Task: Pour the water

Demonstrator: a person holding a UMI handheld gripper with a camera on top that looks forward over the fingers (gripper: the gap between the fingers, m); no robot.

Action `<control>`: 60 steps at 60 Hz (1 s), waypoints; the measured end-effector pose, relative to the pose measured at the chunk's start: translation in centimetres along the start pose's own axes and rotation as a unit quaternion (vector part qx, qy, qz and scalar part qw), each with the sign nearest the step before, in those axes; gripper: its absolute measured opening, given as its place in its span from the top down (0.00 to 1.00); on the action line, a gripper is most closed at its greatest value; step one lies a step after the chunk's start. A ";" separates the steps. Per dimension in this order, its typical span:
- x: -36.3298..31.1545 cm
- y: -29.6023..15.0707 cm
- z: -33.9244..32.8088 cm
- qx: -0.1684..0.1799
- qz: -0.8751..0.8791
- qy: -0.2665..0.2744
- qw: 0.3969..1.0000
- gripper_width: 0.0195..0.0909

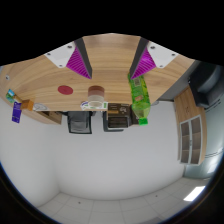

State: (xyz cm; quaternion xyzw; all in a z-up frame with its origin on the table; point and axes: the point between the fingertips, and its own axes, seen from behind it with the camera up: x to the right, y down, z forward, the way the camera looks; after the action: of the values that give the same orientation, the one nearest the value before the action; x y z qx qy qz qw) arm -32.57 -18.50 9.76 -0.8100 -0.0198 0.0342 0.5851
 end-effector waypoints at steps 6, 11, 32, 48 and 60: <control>-2.5 0.2 0.9 -0.005 0.003 -0.035 0.999 0.19; -5.0 0.7 4.2 0.000 0.002 -0.053 0.999 0.18; -11.4 -2.5 12.6 0.020 -0.020 -0.040 0.999 0.19; -11.1 -3.8 16.4 0.063 0.002 -0.010 0.998 0.55; -11.0 -3.7 16.3 0.063 0.006 -0.019 0.998 0.65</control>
State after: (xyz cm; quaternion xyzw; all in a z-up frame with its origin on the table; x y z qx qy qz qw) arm -44.83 -2.65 8.54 -0.7709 -0.0237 0.0545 0.6342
